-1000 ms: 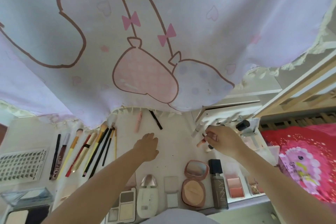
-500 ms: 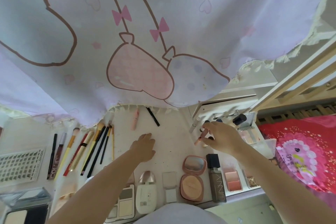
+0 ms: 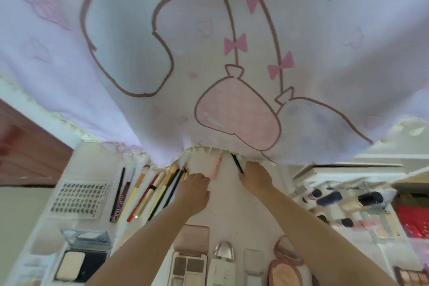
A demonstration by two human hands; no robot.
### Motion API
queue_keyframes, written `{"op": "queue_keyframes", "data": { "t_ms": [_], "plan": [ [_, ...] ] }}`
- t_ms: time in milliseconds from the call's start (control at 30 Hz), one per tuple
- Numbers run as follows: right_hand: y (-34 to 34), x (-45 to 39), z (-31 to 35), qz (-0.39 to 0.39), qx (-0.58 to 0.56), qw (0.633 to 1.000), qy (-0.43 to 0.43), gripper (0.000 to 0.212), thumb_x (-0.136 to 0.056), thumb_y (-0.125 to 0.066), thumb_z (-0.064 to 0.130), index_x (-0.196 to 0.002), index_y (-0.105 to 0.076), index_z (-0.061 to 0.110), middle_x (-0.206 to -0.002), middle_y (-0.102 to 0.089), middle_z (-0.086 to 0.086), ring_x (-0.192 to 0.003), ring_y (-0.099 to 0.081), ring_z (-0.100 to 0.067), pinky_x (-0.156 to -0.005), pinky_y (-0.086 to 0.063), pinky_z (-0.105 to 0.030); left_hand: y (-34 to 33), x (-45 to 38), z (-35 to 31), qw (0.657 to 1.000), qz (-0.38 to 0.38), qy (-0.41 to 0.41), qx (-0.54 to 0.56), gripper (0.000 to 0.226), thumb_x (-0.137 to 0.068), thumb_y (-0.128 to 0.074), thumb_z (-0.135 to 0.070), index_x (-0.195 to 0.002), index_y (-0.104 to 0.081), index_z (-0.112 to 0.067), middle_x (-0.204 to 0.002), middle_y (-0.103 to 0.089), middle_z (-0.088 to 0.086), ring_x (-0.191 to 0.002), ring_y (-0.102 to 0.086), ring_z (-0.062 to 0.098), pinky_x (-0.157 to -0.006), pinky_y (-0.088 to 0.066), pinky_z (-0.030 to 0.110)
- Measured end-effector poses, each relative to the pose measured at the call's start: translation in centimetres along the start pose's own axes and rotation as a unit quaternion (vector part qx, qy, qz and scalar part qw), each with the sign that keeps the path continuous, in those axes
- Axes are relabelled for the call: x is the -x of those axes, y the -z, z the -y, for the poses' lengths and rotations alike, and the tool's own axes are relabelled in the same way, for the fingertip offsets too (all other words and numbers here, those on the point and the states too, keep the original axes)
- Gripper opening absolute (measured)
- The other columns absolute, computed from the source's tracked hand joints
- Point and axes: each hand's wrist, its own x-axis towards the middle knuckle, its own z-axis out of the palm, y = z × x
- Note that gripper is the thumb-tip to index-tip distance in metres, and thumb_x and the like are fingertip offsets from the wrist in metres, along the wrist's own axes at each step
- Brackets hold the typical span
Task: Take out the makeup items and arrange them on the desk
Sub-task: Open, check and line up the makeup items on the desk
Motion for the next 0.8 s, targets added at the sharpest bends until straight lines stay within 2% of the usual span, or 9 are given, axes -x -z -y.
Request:
{"op": "queue_keyframes", "data": {
  "t_ms": [167, 267, 367, 467, 533, 567, 633, 700, 800],
  "plan": [
    [-2.0, -1.1, 0.0, 0.026, 0.007, 0.998, -0.048, 0.027, -0.095, -0.038, 0.017, -0.118, -0.045, 0.007, -0.125, -0.049, -0.010, -0.116, -0.050, -0.025, -0.090, -0.043, -0.031, 0.1, 0.5, 2.2, 1.000, -0.007, -0.002, 0.025, 0.041, -0.099, -0.032, -0.025, -0.138, -0.033, -0.012, -0.142, -0.036, 0.003, -0.133, -0.031, 0.019, -0.108, -0.032, 0.029],
    [-1.9, -0.5, -0.8, 0.037, 0.018, 0.998, -0.038, 0.021, -0.093, -0.038, 0.017, -0.109, -0.048, 0.008, -0.118, -0.053, -0.010, -0.104, -0.054, -0.024, -0.076, -0.042, -0.029, -0.2, 0.3, 2.0, 0.999, -0.002, -0.005, 0.038, 0.043, -0.099, -0.032, -0.025, -0.140, -0.030, -0.014, -0.144, -0.033, 0.003, -0.134, -0.030, 0.019, -0.109, -0.032, 0.029],
    [-1.0, 1.3, -1.7, 0.011, 0.007, 1.000, -0.010, 0.008, -0.094, -0.037, 0.016, -0.088, -0.040, 0.012, -0.101, -0.060, -0.011, -0.078, -0.047, -0.020, -0.063, -0.034, -0.024, 0.1, -0.1, 0.6, 0.998, -0.029, -0.026, 0.042, 0.047, -0.099, -0.033, -0.024, -0.143, -0.024, -0.014, -0.149, -0.027, 0.004, -0.138, -0.023, 0.019, -0.112, -0.026, 0.030],
    [1.1, 3.6, -2.5, -0.048, -0.016, 0.998, 0.029, 0.011, -0.095, -0.038, 0.017, -0.085, -0.039, 0.013, -0.073, -0.048, 0.001, -0.074, -0.043, -0.018, -0.053, -0.029, -0.023, 1.1, -0.4, -1.0, 0.995, -0.079, -0.064, 0.025, 0.050, -0.099, -0.034, -0.026, -0.145, -0.019, -0.014, -0.152, -0.019, 0.003, -0.141, -0.015, 0.018, -0.114, -0.019, 0.029],
    [2.8, 5.1, -2.9, -0.067, -0.062, 0.993, 0.069, 0.010, -0.094, -0.042, 0.016, -0.084, -0.042, 0.016, -0.065, -0.043, 0.006, -0.071, -0.044, -0.018, -0.052, -0.031, -0.018, 2.0, -0.4, -2.1, 0.990, -0.102, -0.097, 0.019, 0.050, -0.099, -0.034, -0.028, -0.145, -0.020, -0.014, -0.152, -0.018, 0.002, -0.142, -0.015, 0.017, -0.114, -0.017, 0.028],
    [3.7, 5.9, -3.0, -0.069, -0.100, 0.989, 0.088, 0.011, -0.093, -0.045, 0.015, -0.082, -0.044, 0.017, -0.064, -0.046, 0.006, -0.069, -0.046, -0.017, -0.056, -0.035, -0.016, 2.5, -0.3, -2.6, 0.988, -0.102, -0.116, 0.023, 0.049, -0.099, -0.034, -0.028, -0.144, -0.022, -0.015, -0.151, -0.022, 0.002, -0.140, -0.019, 0.017, -0.113, -0.017, 0.028],
    [5.3, 7.5, -3.0, -0.062, -0.169, 0.977, 0.114, 0.019, -0.091, -0.049, 0.012, -0.075, -0.048, 0.022, -0.067, -0.053, 0.003, -0.060, -0.053, -0.011, -0.062, -0.043, -0.017, 3.6, 0.3, -3.8, 0.983, -0.092, -0.154, 0.043, 0.044, -0.099, -0.034, -0.026, -0.141, -0.031, -0.014, -0.144, -0.036, 0.004, -0.131, -0.036, 0.020, -0.107, -0.026, 0.028],
    [6.7, 8.7, -3.0, -0.058, -0.200, 0.968, 0.141, 0.030, -0.091, -0.050, 0.010, -0.069, -0.047, 0.030, -0.064, -0.055, 0.007, -0.049, -0.055, -0.001, -0.056, -0.042, -0.010, 4.7, 1.5, -4.7, 0.977, -0.092, -0.182, 0.061, 0.038, -0.099, -0.033, -0.023, -0.135, -0.040, -0.014, -0.129, -0.050, 0.007, -0.115, -0.049, 0.024, -0.094, -0.037, 0.029],
    [8.4, 10.0, -2.8, -0.056, -0.197, 0.962, 0.181, 0.023, -0.092, -0.048, 0.010, -0.073, -0.051, 0.024, -0.062, -0.052, 0.012, -0.048, -0.053, 0.007, -0.054, -0.042, -0.008, 6.2, 3.8, -5.5, 0.977, -0.106, -0.177, 0.061, 0.034, -0.100, -0.029, -0.025, -0.130, -0.043, -0.016, -0.116, -0.051, 0.006, -0.103, -0.051, 0.023, -0.081, -0.039, 0.030]
  ]
}}
